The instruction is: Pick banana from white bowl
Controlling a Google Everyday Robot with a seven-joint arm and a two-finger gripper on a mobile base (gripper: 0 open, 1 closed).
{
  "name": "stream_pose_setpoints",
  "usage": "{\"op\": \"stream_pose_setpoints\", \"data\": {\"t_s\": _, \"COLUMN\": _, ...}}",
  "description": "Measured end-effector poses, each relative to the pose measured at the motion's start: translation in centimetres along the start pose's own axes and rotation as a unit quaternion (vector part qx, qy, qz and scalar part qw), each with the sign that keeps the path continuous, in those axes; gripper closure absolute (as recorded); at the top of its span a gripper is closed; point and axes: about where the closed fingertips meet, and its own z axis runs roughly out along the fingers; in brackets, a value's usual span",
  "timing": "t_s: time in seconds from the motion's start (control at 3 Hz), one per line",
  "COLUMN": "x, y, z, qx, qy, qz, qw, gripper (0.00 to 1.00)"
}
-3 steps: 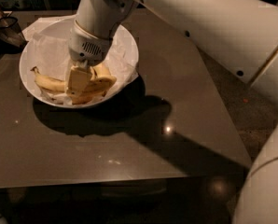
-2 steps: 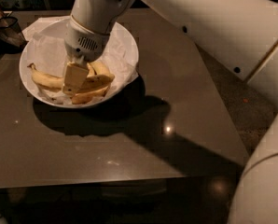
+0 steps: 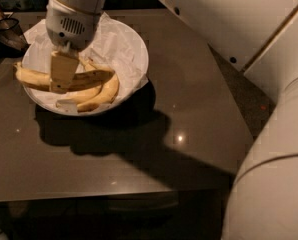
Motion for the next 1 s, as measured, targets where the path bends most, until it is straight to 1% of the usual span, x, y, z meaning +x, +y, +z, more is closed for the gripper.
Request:
{"op": "stream_pose_setpoints", "data": {"t_s": 0.33, "x": -1.7, "y": 1.3, "z": -1.0, "qx": -0.004, "qy": 0.018, "qz": -0.002, "qw": 0.9998, "gripper": 1.0}}
{"op": "stream_pose_setpoints", "data": {"t_s": 0.67, "x": -3.1, "y": 2.6, "z": -1.8, "qx": -0.003, "qy": 0.026, "qz": -0.003, "qw": 0.9997, "gripper": 1.0}}
{"op": "stream_pose_setpoints", "data": {"t_s": 1.0, "x": -3.6, "y": 4.0, "z": -2.5, "qx": -0.001, "qy": 0.022, "qz": 0.0, "qw": 0.9998, "gripper": 1.0}}
